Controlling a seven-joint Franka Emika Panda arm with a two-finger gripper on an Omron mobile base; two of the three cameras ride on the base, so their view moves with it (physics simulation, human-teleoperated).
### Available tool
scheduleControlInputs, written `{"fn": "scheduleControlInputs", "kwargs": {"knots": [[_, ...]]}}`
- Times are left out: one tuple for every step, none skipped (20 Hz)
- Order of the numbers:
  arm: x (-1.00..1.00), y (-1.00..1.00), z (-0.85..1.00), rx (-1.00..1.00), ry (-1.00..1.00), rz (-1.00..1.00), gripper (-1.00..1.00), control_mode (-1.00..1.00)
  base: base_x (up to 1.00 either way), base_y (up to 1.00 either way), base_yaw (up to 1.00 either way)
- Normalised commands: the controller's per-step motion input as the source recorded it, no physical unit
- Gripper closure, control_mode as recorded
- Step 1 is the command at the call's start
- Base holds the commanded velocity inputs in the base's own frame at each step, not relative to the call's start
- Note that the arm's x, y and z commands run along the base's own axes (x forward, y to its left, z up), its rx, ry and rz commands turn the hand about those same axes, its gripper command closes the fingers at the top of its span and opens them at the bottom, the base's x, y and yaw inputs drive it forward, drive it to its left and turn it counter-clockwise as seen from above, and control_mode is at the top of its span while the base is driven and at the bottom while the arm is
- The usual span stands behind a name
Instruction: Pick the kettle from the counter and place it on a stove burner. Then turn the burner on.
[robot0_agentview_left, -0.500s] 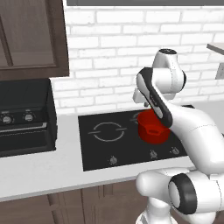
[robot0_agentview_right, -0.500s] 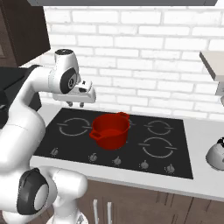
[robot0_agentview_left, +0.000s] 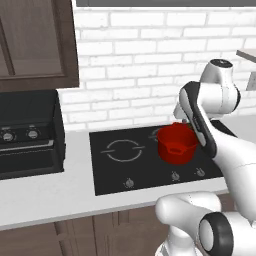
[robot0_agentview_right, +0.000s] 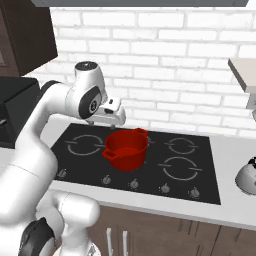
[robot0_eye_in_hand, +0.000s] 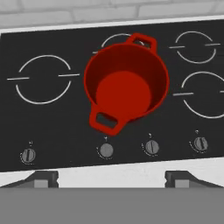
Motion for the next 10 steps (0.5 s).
{"fn": "scheduleControlInputs", "kwargs": {"knots": [[-0.20,-1.00,0.00,0.00,-0.10,-0.15,-1.00,-1.00,0.00,0.00,0.00],[-0.24,-1.00,0.00,0.00,-0.10,-0.16,-1.00,-1.00,0.00,0.00,0.00],[-0.21,-1.00,0.00,0.00,-0.08,-0.17,-1.00,-1.00,0.00,0.00,0.00],[-0.16,-1.00,0.00,0.00,-0.06,-0.18,-1.00,-1.00,0.00,0.00,0.00],[-0.16,-1.00,0.00,0.00,-0.05,-0.19,-1.00,-1.00,0.00,0.00,0.00],[-0.21,-1.00,0.00,0.00,-0.06,-0.19,-1.00,-1.00,0.00,0.00,0.00],[-0.31,-1.00,0.00,0.00,-0.09,-0.20,-1.00,-1.00,0.00,0.00,0.00],[-0.44,-1.00,0.00,0.00,-0.13,-0.19,-1.00,-1.00,0.00,0.00,0.00],[-0.39,-1.00,0.00,0.00,-0.13,-0.19,-1.00,-1.00,0.00,0.00,0.00],[-0.33,-1.00,0.00,0.00,-0.13,-0.20,-1.00,-1.00,0.00,0.00,0.00]]}}
